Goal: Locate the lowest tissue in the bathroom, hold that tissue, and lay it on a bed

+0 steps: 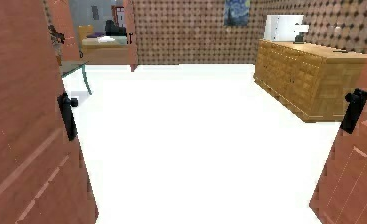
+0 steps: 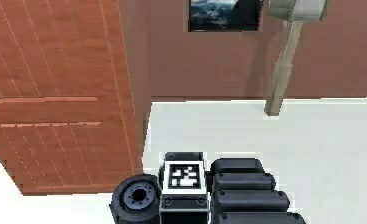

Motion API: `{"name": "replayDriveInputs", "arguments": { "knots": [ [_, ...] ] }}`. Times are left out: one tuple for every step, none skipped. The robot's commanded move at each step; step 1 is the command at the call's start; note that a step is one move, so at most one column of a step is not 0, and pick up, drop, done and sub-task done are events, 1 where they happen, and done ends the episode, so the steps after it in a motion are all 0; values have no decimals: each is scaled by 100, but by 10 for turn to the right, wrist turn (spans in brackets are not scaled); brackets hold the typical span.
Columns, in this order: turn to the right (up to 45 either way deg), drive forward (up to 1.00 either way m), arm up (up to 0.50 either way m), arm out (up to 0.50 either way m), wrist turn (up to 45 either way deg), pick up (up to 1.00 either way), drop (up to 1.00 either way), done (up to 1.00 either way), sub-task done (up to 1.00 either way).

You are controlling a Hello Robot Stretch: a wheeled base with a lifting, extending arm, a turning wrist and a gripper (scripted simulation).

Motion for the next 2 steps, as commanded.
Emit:
{"name": "replayDriveInputs", "arguments": {
  "knots": [
    [0,100,0,0,0,0,0,0,0],
    [-60,0,0,0,0,0,0,0,0]
  ]
}}
